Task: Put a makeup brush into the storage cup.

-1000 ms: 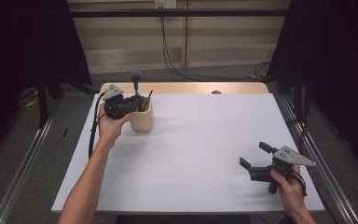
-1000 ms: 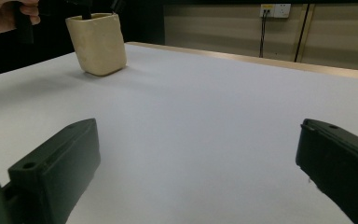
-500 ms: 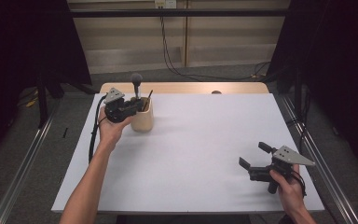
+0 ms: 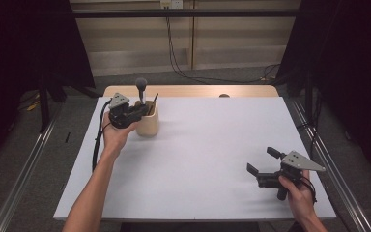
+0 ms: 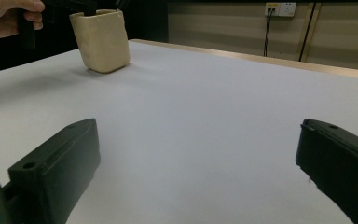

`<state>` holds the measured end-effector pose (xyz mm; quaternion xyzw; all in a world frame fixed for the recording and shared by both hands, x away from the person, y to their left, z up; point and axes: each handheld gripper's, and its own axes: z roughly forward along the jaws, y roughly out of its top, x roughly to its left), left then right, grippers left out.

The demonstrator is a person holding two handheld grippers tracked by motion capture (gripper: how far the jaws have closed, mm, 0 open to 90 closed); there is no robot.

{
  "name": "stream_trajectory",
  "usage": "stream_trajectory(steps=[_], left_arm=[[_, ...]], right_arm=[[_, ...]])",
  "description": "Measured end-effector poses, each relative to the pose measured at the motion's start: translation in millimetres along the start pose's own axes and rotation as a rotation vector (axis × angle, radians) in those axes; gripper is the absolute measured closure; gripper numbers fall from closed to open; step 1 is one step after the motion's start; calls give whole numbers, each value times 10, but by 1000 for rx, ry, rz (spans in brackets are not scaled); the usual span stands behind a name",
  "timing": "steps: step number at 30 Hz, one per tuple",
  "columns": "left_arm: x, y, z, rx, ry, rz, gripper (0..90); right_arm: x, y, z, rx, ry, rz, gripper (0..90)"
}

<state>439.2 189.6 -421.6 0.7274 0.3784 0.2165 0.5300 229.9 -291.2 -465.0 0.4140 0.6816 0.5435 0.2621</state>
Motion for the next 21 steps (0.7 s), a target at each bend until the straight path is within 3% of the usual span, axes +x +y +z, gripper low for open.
stream_trajectory(steps=[10, 21], left_arm=[[-12, 10, -6, -6, 28, 5, 479], [1, 41, -46, -30, 29, -11, 255]], right_arm=[[3, 2, 2, -1, 3, -1, 0], [-36, -21, 3, -1, -3, 6, 0]])
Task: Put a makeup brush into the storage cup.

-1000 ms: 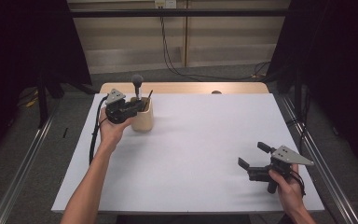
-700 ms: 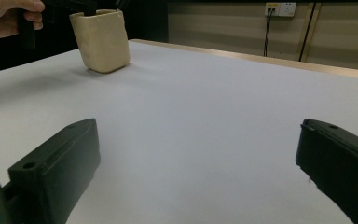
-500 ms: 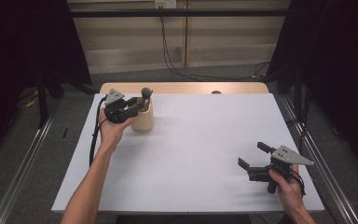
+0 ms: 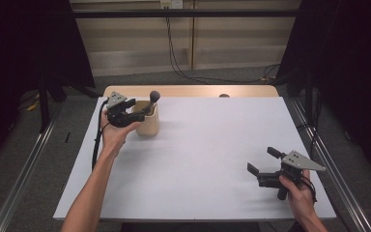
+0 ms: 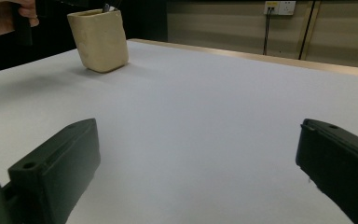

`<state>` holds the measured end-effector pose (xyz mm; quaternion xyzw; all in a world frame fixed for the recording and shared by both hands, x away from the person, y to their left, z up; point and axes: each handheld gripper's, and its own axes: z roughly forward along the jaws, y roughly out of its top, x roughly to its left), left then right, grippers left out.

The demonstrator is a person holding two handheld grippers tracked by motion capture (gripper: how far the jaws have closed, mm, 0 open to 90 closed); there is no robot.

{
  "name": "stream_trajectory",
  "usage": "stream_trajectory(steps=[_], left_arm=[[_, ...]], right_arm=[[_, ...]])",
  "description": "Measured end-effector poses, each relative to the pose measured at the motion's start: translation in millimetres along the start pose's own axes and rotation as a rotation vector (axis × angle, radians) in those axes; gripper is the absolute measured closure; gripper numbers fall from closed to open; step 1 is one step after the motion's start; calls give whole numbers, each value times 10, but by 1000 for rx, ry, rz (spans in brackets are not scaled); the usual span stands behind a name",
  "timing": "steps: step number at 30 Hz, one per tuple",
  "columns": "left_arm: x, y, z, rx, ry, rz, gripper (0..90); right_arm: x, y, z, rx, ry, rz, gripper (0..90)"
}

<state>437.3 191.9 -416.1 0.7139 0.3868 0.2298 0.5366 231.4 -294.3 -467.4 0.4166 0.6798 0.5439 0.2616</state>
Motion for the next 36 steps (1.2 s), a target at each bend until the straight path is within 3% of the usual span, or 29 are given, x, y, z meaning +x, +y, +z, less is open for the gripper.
stream_trajectory(steps=[8, 13, 17, 23, 26, 28, 36], left_arm=[[37, 14, -38, -1, 16, -19, 84], [14, 21, -85, 4, -15, -35, 27], [-3, 18, -138, -10, -19, -33, 24], [-19, 0, -243, -18, -36, 2, 24], [-24, -6, -290, -22, -42, -14, 22], [-39, -4, -327, -20, -40, 7, 21], [-98, -18, -484, -27, -50, 17, 21]], right_arm=[[-32, -2, -5, -6, -11, 14, 0], [-25, -5, -9, -5, -11, 10, 0], [-23, -4, -14, -7, -10, 12, 0], [-23, 3, -26, -12, -9, 13, 0], [-7, 12, -31, -13, -8, 14, 0], [5, 16, -28, -14, -8, 9, 0], [35, 21, -17, -5, -5, -3, 0]])
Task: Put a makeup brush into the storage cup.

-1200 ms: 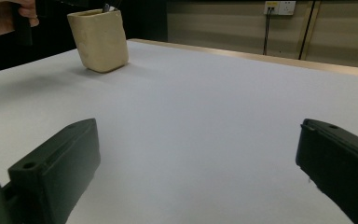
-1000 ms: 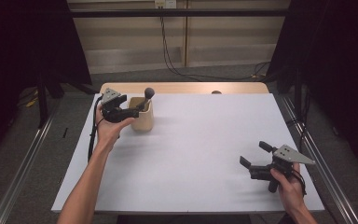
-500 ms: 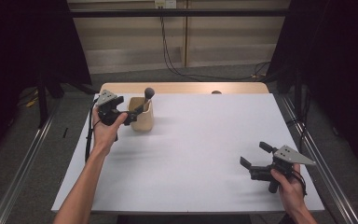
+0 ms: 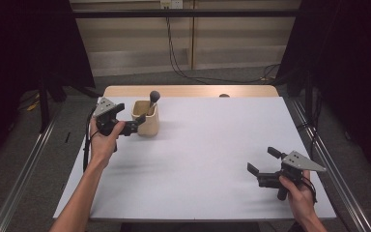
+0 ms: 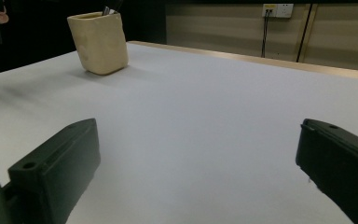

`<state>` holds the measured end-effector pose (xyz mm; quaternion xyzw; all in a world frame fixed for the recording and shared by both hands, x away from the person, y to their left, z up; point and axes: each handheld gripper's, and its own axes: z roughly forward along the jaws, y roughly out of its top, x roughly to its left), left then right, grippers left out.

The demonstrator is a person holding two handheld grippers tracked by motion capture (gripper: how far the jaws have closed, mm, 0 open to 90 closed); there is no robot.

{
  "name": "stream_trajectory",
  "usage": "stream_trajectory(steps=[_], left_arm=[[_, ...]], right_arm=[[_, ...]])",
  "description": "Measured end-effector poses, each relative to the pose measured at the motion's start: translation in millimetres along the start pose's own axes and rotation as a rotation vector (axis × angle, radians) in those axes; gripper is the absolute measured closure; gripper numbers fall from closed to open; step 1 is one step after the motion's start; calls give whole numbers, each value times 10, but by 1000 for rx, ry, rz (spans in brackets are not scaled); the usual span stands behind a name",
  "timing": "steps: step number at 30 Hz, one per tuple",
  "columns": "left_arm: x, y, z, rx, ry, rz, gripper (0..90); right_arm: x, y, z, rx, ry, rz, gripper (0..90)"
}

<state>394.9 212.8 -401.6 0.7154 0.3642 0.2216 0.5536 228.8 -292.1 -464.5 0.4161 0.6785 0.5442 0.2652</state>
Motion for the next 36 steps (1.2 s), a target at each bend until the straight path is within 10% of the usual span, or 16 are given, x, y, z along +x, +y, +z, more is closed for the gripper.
stream_trajectory(steps=[36], left_arm=[[-297, -374, -774, 4, -17, 40, 35]], right_arm=[[7, -6, -43, 0, -19, 0, 0]])
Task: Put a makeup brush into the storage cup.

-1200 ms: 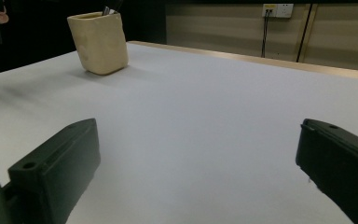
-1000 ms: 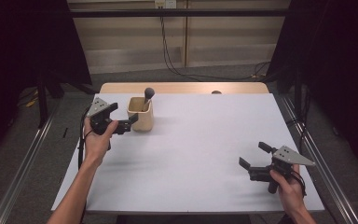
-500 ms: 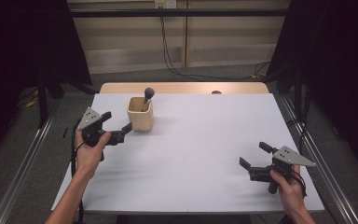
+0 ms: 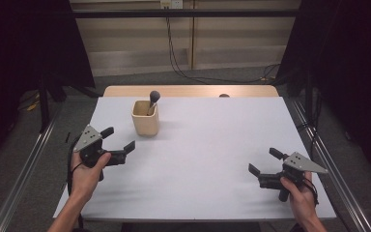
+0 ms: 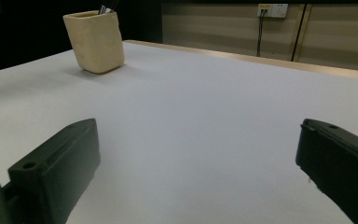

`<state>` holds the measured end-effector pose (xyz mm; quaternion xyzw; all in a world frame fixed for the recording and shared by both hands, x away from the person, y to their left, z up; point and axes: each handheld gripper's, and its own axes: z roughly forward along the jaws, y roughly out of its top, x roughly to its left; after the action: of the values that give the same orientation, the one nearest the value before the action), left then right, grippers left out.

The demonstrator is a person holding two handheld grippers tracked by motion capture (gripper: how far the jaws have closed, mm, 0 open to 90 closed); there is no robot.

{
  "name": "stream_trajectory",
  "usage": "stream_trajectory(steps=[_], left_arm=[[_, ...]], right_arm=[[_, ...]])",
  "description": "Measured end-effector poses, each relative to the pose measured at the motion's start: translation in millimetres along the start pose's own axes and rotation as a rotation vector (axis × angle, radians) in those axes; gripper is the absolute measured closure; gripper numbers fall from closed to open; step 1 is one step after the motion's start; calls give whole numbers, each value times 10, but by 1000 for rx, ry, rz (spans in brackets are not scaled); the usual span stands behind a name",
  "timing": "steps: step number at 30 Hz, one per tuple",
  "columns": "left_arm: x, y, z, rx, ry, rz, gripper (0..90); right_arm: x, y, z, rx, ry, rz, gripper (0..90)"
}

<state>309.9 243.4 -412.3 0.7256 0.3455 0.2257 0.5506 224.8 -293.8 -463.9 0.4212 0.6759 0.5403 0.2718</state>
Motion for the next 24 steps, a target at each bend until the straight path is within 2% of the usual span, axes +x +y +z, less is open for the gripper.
stream_trajectory(steps=[2, 4, 9, 11, 19, 24], left_arm=[[14, -32, -43, -7, 2, -14, 35], [22, -65, -83, -7, 18, 0, 35], [8, -160, -178, 1, 17, 2, 34], [15, -188, -201, 1, 28, -26, 34], [-60, -235, -319, 0, 25, -8, 31], [-86, -285, -390, 6, 51, -15, 31]], right_arm=[[5, 2, -3, 1, 2, -3, 0], [8, 3, -6, -1, 2, -5, 0], [4, -2, -12, 0, -5, -3, 0], [9, -3, -19, 0, -4, -1, 0], [-1, -5, -36, -5, -11, 0, 0], [7, -5, -39, -5, -9, -1, 0]])
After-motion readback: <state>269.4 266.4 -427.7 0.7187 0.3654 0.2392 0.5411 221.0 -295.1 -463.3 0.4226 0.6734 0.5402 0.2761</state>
